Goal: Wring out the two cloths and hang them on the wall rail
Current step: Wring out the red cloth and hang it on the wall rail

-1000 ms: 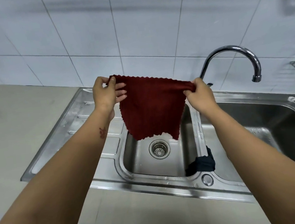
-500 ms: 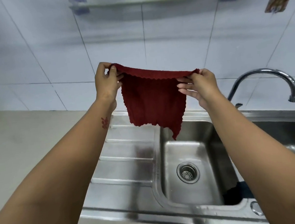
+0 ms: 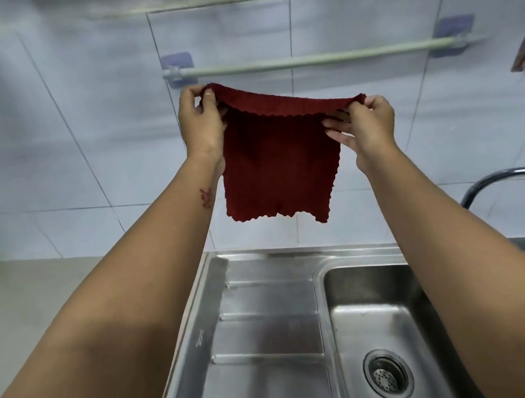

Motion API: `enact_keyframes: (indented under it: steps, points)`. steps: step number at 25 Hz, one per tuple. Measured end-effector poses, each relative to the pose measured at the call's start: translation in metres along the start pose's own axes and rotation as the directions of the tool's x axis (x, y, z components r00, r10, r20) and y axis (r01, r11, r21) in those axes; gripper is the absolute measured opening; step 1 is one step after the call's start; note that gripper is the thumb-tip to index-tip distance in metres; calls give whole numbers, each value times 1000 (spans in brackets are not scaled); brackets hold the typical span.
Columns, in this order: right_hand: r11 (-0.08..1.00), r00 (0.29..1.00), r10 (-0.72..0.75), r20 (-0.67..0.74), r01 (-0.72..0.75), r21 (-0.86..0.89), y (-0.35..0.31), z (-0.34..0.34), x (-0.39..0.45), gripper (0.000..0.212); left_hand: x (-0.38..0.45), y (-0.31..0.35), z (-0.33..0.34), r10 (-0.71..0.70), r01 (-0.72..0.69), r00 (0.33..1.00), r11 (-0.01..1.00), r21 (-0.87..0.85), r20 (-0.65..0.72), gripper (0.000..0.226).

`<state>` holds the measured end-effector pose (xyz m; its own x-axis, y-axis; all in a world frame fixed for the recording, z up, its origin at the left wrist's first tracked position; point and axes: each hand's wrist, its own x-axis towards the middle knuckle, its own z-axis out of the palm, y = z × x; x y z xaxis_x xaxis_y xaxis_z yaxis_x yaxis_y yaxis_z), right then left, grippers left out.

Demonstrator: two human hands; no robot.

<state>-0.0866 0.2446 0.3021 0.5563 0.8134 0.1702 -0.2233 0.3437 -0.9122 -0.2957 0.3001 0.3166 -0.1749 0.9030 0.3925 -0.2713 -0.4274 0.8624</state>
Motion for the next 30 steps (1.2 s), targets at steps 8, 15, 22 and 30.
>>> enact_keyframes:
  steps: [8, 15, 22, 30]
  points:
    - [873, 924, -383, -2, 361, -327, -35, 65, 69, 16, 86, 24, 26, 273, -274, 961, 939, 210, 34, 10]
    - [24, 636, -506, 582, 685, -728, -28, 57, 112, 44, 128, -2, 25, 385, -532, 846, 589, 608, 368, 32]
    - [-167, 922, -81, 379, 362, -917, -42, 82, 127, 70, 142, -1, 48, -1, -351, 936, 52, 935, 351, 72]
    - [-20, 745, -433, 507, 555, -832, -30, 69, 122, 42, 146, 10, 35, -29, -437, 892, 203, 876, 452, 44]
